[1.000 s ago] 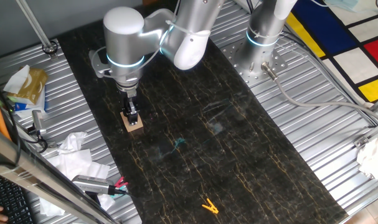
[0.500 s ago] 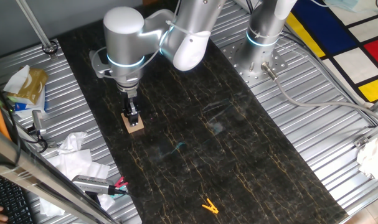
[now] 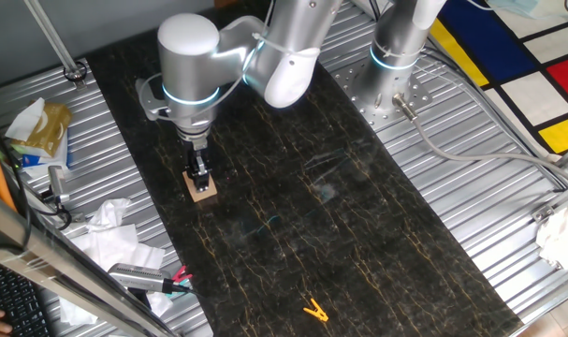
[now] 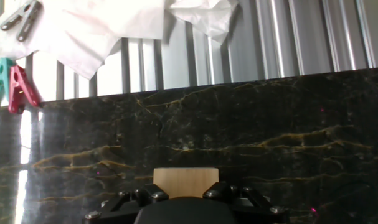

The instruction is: Hold a small block with the gripper and sweep it from left to right on the table

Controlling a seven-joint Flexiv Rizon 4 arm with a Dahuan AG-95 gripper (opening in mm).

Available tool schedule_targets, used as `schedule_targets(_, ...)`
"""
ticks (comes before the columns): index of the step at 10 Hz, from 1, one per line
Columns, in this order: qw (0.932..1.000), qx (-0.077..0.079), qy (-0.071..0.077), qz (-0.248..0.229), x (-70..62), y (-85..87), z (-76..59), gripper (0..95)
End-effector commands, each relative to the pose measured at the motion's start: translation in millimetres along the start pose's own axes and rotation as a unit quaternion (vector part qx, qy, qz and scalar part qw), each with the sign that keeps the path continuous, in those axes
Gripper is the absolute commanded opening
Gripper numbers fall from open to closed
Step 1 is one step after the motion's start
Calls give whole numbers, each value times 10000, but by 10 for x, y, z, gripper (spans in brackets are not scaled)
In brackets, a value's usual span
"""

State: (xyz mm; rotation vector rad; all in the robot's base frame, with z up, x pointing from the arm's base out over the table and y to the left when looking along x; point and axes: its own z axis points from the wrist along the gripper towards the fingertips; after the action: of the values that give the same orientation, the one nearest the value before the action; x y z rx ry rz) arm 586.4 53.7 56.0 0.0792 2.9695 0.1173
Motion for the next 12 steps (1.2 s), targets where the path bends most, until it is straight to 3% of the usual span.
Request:
schedule_targets(1,10000,0,-2,-7,-14,16,8,0)
schedule_targets(12,10000,-16,-13,2,-7,159,13,0)
